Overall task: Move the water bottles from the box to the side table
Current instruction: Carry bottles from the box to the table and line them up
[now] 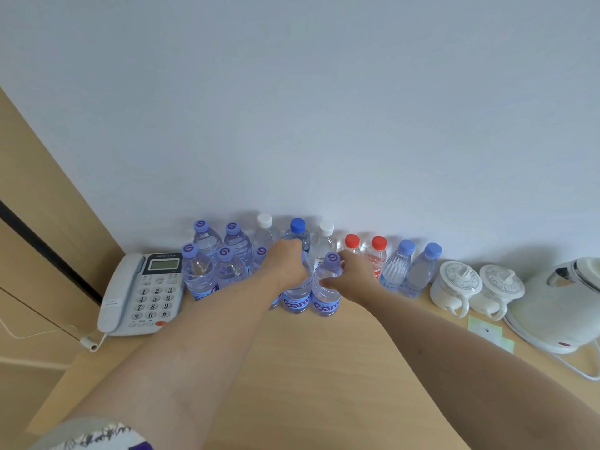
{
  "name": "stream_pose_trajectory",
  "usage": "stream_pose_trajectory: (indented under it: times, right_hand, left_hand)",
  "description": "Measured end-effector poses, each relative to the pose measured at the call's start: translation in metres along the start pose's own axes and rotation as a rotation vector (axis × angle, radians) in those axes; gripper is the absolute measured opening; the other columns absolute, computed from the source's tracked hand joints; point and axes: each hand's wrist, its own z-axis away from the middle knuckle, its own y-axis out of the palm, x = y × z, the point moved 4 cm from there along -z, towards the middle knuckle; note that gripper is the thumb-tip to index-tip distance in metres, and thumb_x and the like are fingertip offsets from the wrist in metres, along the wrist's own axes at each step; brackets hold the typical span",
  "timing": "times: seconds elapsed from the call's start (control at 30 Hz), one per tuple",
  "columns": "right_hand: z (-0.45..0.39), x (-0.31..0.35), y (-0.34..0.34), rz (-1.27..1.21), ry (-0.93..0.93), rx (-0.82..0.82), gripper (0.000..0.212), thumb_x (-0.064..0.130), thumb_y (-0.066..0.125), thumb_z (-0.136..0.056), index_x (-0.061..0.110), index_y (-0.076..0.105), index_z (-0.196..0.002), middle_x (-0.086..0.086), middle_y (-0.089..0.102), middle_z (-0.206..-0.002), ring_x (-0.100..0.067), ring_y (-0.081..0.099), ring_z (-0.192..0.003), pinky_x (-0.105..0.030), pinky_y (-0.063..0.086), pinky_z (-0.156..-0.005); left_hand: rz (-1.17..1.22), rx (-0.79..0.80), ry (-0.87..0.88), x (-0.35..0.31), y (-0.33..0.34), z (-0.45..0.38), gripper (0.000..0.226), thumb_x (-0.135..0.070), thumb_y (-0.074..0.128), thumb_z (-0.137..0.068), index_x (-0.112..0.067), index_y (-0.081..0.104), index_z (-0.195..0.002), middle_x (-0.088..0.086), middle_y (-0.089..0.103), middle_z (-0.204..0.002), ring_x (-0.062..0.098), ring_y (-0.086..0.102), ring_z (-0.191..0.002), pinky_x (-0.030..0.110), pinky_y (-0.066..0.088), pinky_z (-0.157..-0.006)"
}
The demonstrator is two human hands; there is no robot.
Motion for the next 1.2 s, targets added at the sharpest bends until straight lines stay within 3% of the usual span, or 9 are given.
stream_pose_trajectory:
  times: [0.13, 0.3, 0.53, 0.73, 0.83, 1.03, 1.2]
  right_hand:
    - [0.002, 0.0, 0.001, -0.001, 0.007, 0.001, 0.047, 0.026, 0.086, -0.077, 0.011, 0.061, -0.114, -0.004, 0.066, -0.097, -0.023, 0.062, -0.089, -0.03, 0.048, -0.069]
    - [0.009, 0.004, -0.011, 0.061, -0.002, -0.026, 0.079, 0.033, 0.086, -0.077, 0.012, 0.049, -0.143, -0.008, 0.064, -0.125, -0.025, 0.061, -0.11, -0.032, 0.048, -0.084]
    - [0.044, 0.007, -0.031, 0.187, 0.0, -0.089, 0.08, 0.034, 0.082, -0.079, 0.018, 0.045, -0.148, -0.008, 0.062, -0.13, -0.026, 0.058, -0.112, -0.03, 0.042, -0.081]
    - [0.1, -0.026, -0.054, 0.352, 0.116, -0.164, 0.089, 0.05, 0.081, -0.078, 0.029, 0.036, -0.153, -0.006, 0.047, -0.146, -0.033, 0.043, -0.134, -0.047, 0.043, -0.106]
    - [0.13, -0.047, -0.071, 0.387, 0.192, -0.19, 0.094, 0.054, 0.08, -0.078, 0.03, 0.031, -0.155, -0.004, 0.039, -0.155, -0.031, 0.036, -0.141, -0.047, 0.04, -0.11]
    - [0.215, -0.106, -0.128, 0.382, 0.344, -0.349, 0.095, 0.055, 0.081, -0.075, 0.032, 0.032, -0.153, -0.003, 0.036, -0.154, -0.029, 0.034, -0.141, -0.045, 0.038, -0.107]
    - [0.312, -0.171, -0.185, 0.344, 0.486, -0.485, 0.096, 0.055, 0.079, -0.077, 0.035, 0.027, -0.155, -0.002, 0.032, -0.158, -0.028, 0.029, -0.144, -0.045, 0.035, -0.11]
  left_hand:
    - [-0.035, -0.011, 0.02, -0.002, 0.0, 0.005, 0.013, -0.013, 0.066, -0.091, -0.007, 0.056, -0.098, 0.017, 0.063, -0.105, 0.034, 0.061, -0.093, 0.038, 0.047, -0.072]
    - [-0.042, -0.038, 0.097, -0.01, -0.01, 0.012, 0.022, -0.005, 0.064, -0.088, -0.004, 0.056, -0.109, 0.017, 0.059, -0.112, 0.033, 0.058, -0.099, 0.039, 0.051, -0.079]
    - [-0.103, -0.077, 0.179, -0.028, -0.018, 0.029, 0.053, -0.028, 0.068, -0.092, -0.012, 0.051, -0.14, 0.011, 0.05, -0.132, 0.032, 0.041, -0.128, 0.044, 0.047, -0.097]
    - [-0.149, -0.075, 0.302, -0.065, 0.007, 0.046, 0.053, -0.036, 0.069, -0.088, -0.017, 0.053, -0.135, 0.011, 0.051, -0.137, 0.033, 0.039, -0.132, 0.045, 0.046, -0.101]
    - [-0.17, -0.062, 0.361, -0.096, 0.023, 0.058, 0.061, -0.043, 0.068, -0.088, -0.02, 0.05, -0.141, 0.012, 0.047, -0.143, 0.034, 0.037, -0.135, 0.045, 0.043, -0.104]
    - [-0.232, 0.018, 0.588, -0.202, 0.064, 0.103, 0.055, -0.05, 0.061, -0.088, -0.025, 0.051, -0.136, 0.011, 0.05, -0.141, 0.033, 0.039, -0.133, 0.044, 0.045, -0.097]
    - [-0.279, 0.078, 0.769, -0.31, 0.107, 0.166, 0.062, -0.053, 0.065, -0.087, -0.023, 0.049, -0.139, 0.008, 0.043, -0.15, 0.03, 0.033, -0.14, 0.043, 0.041, -0.105]
